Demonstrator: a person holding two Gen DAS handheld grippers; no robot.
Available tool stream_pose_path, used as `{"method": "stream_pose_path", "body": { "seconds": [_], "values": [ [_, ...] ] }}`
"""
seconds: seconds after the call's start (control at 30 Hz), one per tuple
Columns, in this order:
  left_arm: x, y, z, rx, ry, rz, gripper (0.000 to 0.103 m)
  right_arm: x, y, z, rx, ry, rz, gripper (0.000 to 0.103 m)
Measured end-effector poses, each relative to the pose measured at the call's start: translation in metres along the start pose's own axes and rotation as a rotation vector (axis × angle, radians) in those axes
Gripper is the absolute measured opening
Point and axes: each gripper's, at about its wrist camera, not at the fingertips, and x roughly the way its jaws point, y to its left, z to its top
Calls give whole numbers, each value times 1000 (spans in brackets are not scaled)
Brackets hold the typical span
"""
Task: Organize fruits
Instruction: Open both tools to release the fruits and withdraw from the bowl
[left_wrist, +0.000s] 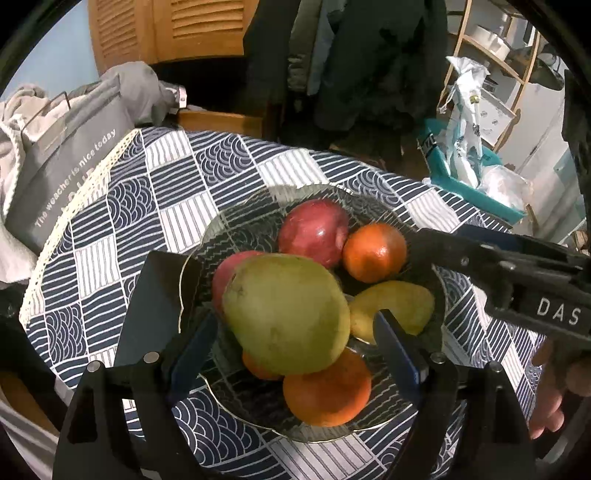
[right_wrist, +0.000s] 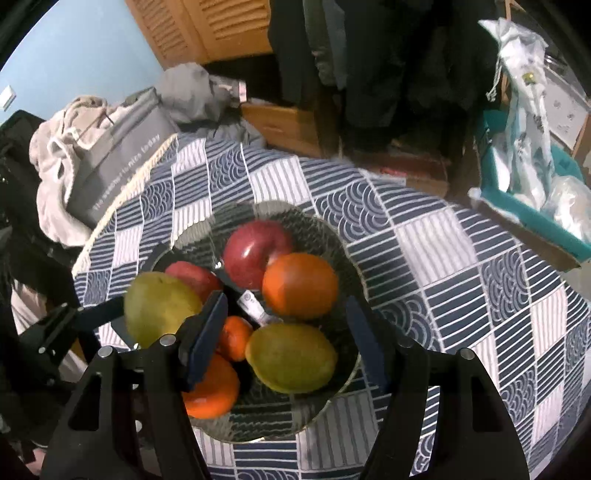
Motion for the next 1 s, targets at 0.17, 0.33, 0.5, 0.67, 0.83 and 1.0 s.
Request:
{"method": "stream_pose_path", "body": {
  "seconds": [0.17, 0.33, 0.5, 0.67, 0.83, 1.0],
  "values": [
    [-17, -7, 5, 8, -37, -19, 87, -23, 0, 3, -17, -50, -52, 68],
    [-39, -17, 11, 32, -79, -28, 87, -53, 2, 4, -45, -115, -119, 68],
    [-58, -25, 14, 40, -98, -61, 87, -78, 1, 4, -39, -162, -157, 70],
    [-77, -34, 17, 75, -137, -48, 87, -109, -2, 1, -26, -217, -176, 71],
    [-96, -39, 22, 78, -161, -52, 87, -136, -3, -5, -9, -282, -190, 71],
    [-119, -46, 24, 102, -214, -42, 95, -158, 0, -11, -23, -317, -218, 71]
  ]
}}
